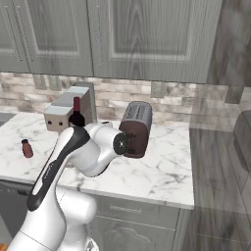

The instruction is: There is a wine glass and glass cup on the dining counter. Place the wine bottle next to the wine glass and the juice bottle next to the glass cup.

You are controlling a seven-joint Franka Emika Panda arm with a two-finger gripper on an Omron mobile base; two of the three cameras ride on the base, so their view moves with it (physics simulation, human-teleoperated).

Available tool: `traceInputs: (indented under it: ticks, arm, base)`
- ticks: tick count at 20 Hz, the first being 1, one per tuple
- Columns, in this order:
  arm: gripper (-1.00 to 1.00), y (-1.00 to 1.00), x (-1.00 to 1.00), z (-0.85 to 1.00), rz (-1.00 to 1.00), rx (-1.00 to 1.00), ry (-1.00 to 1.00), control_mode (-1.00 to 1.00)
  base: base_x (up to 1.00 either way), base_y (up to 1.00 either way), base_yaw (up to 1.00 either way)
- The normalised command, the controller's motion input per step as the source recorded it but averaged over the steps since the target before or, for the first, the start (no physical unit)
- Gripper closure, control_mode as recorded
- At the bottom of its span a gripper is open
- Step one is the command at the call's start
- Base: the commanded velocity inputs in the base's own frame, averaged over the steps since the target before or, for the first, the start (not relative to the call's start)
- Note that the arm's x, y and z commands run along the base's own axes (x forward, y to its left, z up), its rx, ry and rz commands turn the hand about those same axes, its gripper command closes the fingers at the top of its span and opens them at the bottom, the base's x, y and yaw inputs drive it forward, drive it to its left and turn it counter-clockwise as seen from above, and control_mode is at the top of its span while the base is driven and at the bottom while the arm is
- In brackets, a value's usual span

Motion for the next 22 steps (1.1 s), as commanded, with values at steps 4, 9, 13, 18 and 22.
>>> traceInputs:
  ticks: [4, 9, 13, 18, 22]
  arm:
    - [1.00, 0.00, 0.00, 0.00, 0.00, 0.00, 0.00, -1.00]
    - [1.00, 0.00, 0.00, 0.00, 0.00, 0.00, 0.00, 1.00]
    - [1.00, 0.00, 0.00, 0.00, 0.00, 0.00, 0.00, 1.00]
    - [1.00, 0.00, 0.00, 0.00, 0.00, 0.00, 0.00, 1.00]
    - [1.00, 0.00, 0.00, 0.00, 0.00, 0.00, 0.00, 1.00]
  base:
    - [0.00, 0.00, 0.00]
    - [0.00, 0.00, 0.00]
    - [-0.29, 0.02, 0.00]
    - [-0.49, 0.10, 0.06]
    - [-0.58, 0.20, 0.21]
